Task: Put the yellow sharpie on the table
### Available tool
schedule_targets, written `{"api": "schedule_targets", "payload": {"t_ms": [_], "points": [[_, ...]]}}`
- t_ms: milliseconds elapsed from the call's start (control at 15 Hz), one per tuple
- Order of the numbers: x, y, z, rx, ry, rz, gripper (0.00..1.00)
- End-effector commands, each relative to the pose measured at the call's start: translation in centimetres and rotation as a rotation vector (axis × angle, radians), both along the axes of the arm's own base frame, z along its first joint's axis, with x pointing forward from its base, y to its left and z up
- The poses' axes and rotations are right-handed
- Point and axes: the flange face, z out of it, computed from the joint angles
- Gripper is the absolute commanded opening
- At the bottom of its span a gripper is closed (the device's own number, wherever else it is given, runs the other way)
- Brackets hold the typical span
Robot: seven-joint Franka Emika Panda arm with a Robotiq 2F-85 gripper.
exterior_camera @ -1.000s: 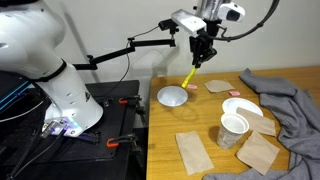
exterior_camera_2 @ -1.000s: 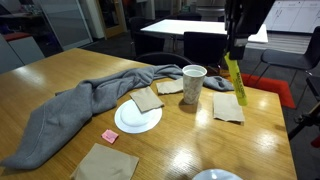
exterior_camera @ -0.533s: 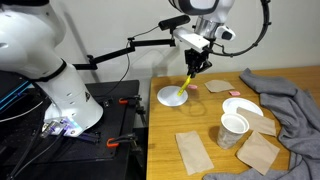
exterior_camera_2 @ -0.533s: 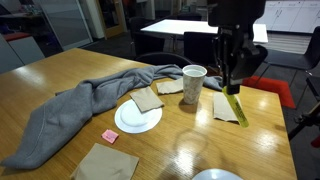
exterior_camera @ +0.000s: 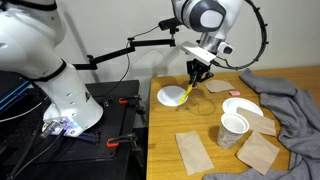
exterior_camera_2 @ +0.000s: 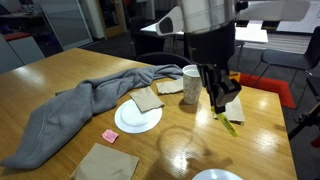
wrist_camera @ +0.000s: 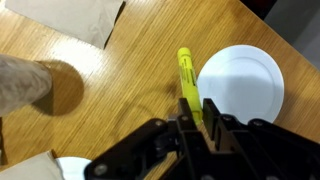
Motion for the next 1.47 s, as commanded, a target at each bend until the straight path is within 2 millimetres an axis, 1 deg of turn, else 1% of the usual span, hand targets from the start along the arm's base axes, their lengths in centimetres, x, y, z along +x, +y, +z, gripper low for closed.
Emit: {"api": "schedule_targets", "payload": {"t_ms": [0, 467, 733, 1000, 1067, 1133, 1200, 1267, 1400], "points": [[1.2, 0.1, -2.2, -0.026, 0.045, 0.047, 0.05], [2.0, 0.1, -7.4, -0.069, 0.135, 0.100, 0.05], [2.6, 0.3, -10.1, -0.090, 0.163, 0.093, 0.05], [3.1, 0.5, -12.2, -0.115, 0.188, 0.066, 0.05], [3.2, 0.5, -12.4, -0.122, 0.193, 0.056, 0.07], [3.4, 0.6, -12.7, -0.126, 0.196, 0.044, 0.44], [3.6, 0.7, -12.9, -0.130, 0.198, 0.032, 0.46], [3.8, 0.8, -12.8, -0.136, 0.193, 0.015, 0.51], [4.4, 1.1, -11.9, -0.127, 0.164, -0.062, 0.67]]}}
